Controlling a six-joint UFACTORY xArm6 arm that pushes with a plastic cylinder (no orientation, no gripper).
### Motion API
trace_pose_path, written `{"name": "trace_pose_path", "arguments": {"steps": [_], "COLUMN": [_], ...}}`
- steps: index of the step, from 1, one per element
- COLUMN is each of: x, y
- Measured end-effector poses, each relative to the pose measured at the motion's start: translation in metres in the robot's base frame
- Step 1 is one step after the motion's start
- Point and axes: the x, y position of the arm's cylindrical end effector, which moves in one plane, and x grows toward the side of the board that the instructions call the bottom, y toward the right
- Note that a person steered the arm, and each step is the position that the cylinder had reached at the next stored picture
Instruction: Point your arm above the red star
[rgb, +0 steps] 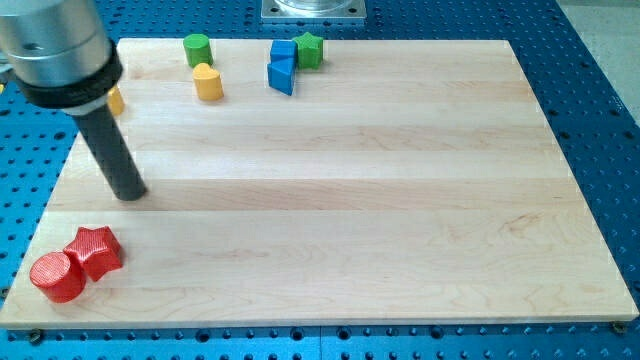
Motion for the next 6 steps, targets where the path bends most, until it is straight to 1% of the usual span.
{"name": "trace_pose_path", "arguments": {"steps": [1, 2, 6], "x": [-0.03, -0.027, -0.031], "y": [-0.032, -0.079, -0.079]}}
